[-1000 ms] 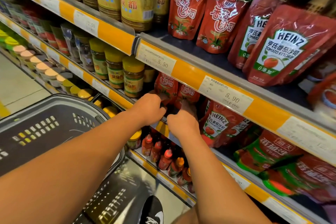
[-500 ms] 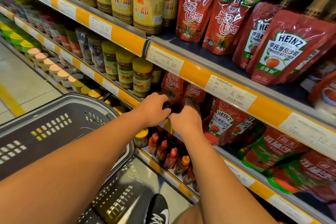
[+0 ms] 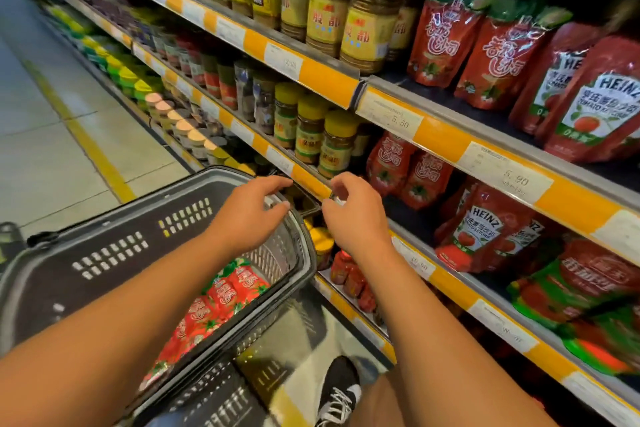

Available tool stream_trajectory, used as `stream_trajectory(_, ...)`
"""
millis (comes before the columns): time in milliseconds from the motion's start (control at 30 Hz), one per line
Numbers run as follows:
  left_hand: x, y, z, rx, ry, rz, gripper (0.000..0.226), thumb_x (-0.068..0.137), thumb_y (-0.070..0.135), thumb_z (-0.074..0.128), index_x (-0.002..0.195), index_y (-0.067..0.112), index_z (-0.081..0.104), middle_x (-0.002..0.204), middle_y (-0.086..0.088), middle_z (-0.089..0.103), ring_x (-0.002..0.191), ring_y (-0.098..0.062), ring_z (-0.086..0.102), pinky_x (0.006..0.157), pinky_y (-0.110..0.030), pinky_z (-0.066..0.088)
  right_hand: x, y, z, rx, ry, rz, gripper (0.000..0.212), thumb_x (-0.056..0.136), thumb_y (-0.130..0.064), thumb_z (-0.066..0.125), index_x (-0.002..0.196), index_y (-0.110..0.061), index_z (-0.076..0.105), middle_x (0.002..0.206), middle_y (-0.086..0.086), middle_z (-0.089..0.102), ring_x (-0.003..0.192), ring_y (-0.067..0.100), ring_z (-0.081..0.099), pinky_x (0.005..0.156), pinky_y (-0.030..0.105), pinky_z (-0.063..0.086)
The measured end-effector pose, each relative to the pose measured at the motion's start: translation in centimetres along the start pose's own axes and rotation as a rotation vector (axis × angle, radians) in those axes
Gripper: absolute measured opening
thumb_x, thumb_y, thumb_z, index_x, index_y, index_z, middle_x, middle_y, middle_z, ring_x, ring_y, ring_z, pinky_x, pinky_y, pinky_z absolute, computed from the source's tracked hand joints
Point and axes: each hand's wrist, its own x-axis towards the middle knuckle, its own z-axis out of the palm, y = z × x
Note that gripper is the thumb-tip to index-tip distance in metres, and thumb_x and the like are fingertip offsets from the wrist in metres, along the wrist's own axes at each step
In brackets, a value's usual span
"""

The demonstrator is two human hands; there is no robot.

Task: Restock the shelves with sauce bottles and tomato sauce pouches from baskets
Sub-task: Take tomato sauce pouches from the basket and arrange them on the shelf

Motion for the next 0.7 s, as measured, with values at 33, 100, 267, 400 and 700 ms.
stream_trajectory(33, -0.8, -0.9, -1.0, -0.015, 0.016, -0.03, 0.045, 0.101, 0.031, 0.064, 0.145, 0.034, 0.056, 0.148, 0.009, 0.057, 0.138, -0.012, 0.051, 0.114, -0.043, 0.045, -0.1, -0.5, 0.6, 0.008, -0.043, -0.026, 0.031, 0.092, -0.022, 0.065, 0.123, -0.026, 0.063, 0.121, -0.004, 0.063, 0.11, 0.016, 0.061, 0.092, 0.039, 0.053)
stream_trajectory(100, -2.5, -3.0, -2.9, -0.052, 0.045, -0.091, 0.047, 0.099, 0.03, 0.065, 0.145, 0.036, 0.057, 0.148, 0.009, 0.057, 0.138, -0.012, 0.052, 0.115, -0.045, 0.044, -0.5, -1.8, 1.9, 0.031, -0.127, -0.072, 0.04, 0.093, -0.025, 0.067, 0.132, -0.025, 0.06, 0.13, -0.003, 0.063, 0.118, 0.016, 0.059, 0.099, 0.04, 0.052)
stream_trajectory(267, -6.6, -7.9, -7.0, -0.076, 0.127, -0.231, 0.045, 0.097, 0.024, 0.068, 0.141, 0.032, 0.061, 0.14, 0.007, 0.063, 0.131, -0.012, 0.058, 0.113, -0.043, 0.046, -1.4, -4.6, 6.0, -0.013, -0.309, -0.125, 0.046, 0.095, -0.032, 0.069, 0.139, -0.024, 0.056, 0.134, -0.003, 0.062, 0.121, 0.019, 0.059, 0.102, 0.043, 0.051)
stream_trajectory(400, -9.3, -12.6, -8.7, -0.085, 0.136, -0.359, 0.039, 0.096, 0.021, 0.071, 0.134, 0.025, 0.064, 0.132, 0.0, 0.068, 0.124, -0.018, 0.063, 0.11, -0.04, 0.048, -2.4, -6.5, 10.0, -0.054, -0.425, -0.168, 0.048, 0.097, -0.032, 0.069, 0.141, -0.019, 0.056, 0.136, 0.001, 0.061, 0.124, 0.022, 0.058, 0.102, 0.038, 0.048)
stream_trajectory(700, -10.9, -20.4, -8.7, -0.122, 0.077, -0.609, 0.044, 0.095, 0.029, 0.072, 0.136, 0.015, 0.064, 0.126, -0.009, 0.067, 0.103, -0.024, 0.067, 0.091, -0.038, 0.054, -2.3, -8.2, 17.6, -0.134, -0.625, -0.147, 0.051, 0.1, -0.026, 0.065, 0.147, -0.016, 0.049, 0.136, 0.005, 0.058, 0.106, 0.021, 0.058, 0.083, 0.033, 0.045)
